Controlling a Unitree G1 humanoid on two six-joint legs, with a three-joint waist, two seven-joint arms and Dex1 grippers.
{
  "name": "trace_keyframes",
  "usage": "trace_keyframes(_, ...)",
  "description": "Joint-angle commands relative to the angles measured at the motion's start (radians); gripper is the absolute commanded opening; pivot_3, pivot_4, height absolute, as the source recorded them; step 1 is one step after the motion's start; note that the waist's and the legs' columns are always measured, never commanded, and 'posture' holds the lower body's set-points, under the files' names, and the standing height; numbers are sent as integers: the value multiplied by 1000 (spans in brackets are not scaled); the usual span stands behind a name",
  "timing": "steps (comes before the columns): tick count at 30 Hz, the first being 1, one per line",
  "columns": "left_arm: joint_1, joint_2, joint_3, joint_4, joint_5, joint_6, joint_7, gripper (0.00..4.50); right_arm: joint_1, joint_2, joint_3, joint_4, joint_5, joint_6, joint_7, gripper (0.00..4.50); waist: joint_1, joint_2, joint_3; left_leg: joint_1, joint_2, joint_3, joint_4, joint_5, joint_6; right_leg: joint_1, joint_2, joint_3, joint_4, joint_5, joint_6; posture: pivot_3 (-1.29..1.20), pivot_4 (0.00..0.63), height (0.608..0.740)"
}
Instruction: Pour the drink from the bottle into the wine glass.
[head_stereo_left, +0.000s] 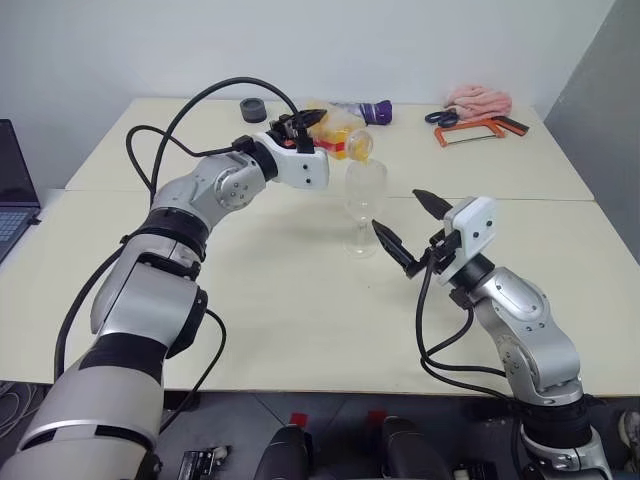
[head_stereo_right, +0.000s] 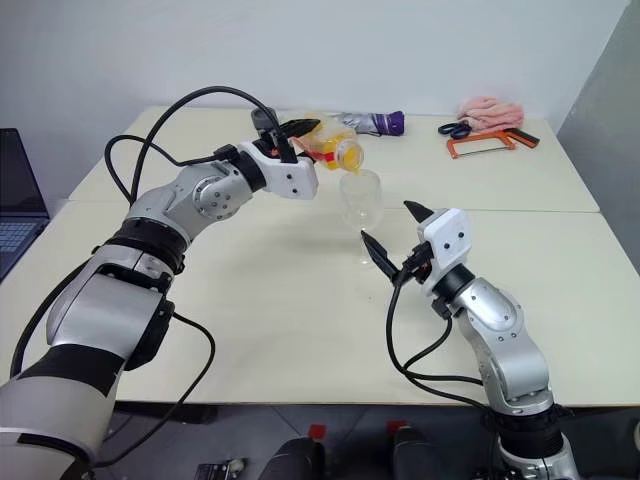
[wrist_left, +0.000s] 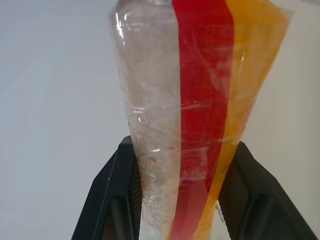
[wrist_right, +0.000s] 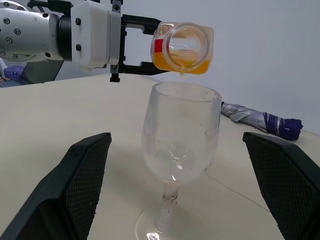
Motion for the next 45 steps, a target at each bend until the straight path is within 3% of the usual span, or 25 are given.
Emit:
trace_keyframes(1, -51, 20, 4, -11, 6, -12, 43, 1663, 8, -5, -7, -28, 9, -23, 12, 4500, 0, 0, 0, 0, 0, 0, 0, 0, 0, 0, 0, 0, 0, 0, 0, 0, 150, 740)
trace_keyframes(22, -89, 42, -43, 14, 61, -15, 123, 1663, 76, 66, 11, 0, -23, -122, -9, 4500, 0, 0, 0, 0, 0, 1, 2, 0, 0, -1, 0, 0, 3, 0, 0, 0, 150, 740)
trace_keyframes(45, -130, 44, -74, 36, 88, -18, 155, 1663, 108, 69, 57, 15, -77, -172, -4, 4500, 0, 0, 0, -1, 0, 2, 4, 1, -3, -1, 0, 0, 4, 0, 0, 0, 150, 740)
